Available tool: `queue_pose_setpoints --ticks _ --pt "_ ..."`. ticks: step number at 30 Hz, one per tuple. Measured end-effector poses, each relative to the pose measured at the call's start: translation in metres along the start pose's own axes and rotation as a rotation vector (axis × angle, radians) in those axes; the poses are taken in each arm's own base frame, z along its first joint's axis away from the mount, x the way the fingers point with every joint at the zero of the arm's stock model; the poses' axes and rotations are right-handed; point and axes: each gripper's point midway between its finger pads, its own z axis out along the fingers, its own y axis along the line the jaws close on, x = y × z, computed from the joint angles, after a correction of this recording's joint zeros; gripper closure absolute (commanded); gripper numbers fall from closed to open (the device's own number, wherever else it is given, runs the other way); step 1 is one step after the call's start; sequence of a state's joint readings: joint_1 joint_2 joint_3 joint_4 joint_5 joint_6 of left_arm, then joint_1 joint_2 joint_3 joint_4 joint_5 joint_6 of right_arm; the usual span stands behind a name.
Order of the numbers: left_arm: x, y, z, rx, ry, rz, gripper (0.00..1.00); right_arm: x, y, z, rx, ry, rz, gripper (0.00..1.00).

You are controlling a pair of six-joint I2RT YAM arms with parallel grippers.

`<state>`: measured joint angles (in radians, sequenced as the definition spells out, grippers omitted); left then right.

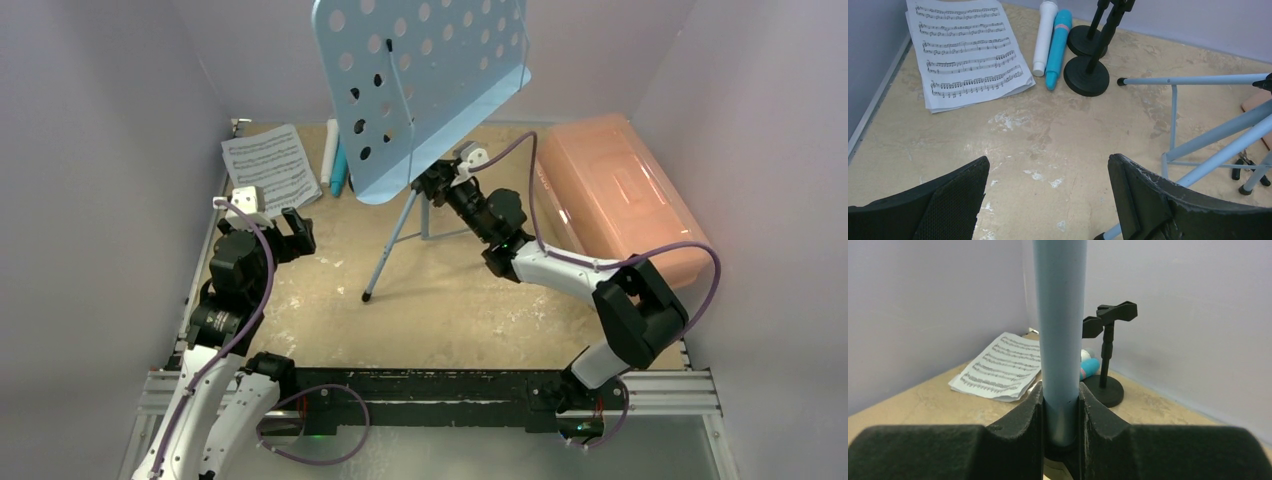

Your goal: Pack up the instrument practice props

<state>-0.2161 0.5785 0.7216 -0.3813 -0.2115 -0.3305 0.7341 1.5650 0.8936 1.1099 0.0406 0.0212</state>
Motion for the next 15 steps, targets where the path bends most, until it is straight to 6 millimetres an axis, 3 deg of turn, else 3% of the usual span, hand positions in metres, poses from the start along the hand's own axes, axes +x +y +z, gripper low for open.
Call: queue_pose_setpoints --ticks 5,15 --pt "0.000 0.000 0.000 0.002 0.002 0.000 0.12 0.001 -0.002 -0.005 -0.124 0.027 -0.008 1.00" --pt "0.002 -0.016 0.003 0.090 0.011 -0.004 0.12 -0.001 0.039 -0.019 -0.457 0.057 0.063 1.00"
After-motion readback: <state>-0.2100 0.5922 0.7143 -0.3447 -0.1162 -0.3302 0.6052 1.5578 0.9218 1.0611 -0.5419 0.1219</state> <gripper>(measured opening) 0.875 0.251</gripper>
